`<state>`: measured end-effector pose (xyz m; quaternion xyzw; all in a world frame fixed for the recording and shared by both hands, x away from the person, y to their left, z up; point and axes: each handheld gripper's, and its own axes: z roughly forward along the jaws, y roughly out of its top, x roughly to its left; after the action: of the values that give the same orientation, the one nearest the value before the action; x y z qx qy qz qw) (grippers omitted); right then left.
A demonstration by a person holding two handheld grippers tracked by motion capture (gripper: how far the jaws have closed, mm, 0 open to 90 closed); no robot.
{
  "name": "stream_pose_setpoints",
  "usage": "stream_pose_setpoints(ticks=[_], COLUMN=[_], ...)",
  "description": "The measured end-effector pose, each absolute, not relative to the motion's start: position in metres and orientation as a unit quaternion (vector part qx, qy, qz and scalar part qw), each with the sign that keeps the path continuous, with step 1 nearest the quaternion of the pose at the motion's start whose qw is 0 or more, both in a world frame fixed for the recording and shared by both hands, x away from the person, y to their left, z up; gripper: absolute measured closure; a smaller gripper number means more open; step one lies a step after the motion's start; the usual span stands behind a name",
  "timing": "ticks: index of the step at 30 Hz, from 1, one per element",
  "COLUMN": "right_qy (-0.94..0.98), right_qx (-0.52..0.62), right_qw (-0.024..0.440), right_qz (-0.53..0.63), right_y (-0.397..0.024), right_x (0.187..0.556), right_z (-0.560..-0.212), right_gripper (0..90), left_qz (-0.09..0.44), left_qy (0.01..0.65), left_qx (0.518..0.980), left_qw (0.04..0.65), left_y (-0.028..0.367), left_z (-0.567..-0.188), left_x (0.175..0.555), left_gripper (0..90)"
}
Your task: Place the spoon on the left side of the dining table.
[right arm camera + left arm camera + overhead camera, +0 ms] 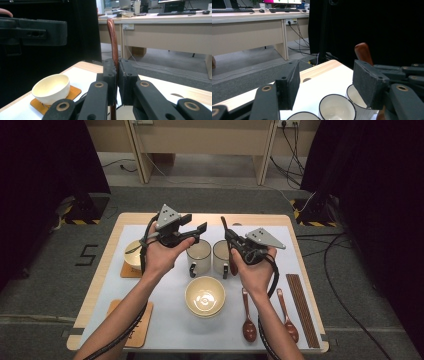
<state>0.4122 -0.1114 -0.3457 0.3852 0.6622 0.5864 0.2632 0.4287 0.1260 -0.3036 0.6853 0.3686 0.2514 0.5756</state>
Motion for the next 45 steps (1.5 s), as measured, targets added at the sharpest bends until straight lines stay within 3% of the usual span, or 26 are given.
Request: stream_pose_setpoints(ticks=[29, 45], right_qy=[0.671, 0.669], right_qx=[0.373, 0.37], right_qw=[0.259, 0.26], right_qz=[0.587, 0.591], right_y=[-0.091, -0.086], right_x=[0.415, 0.414], right_z=[-0.35, -0.349], right_gripper=[85.3, 85.3], left_qz=[0.204, 0.189], left_qy=[0.37, 0.374], left_qx=[0.689, 0.688], left_qw=[0.589, 0.593], left_y=[0.097, 0.098], left_z=[-0.301, -0.305], left_x=[0.442, 0.445], left_gripper=[48.3, 65.7])
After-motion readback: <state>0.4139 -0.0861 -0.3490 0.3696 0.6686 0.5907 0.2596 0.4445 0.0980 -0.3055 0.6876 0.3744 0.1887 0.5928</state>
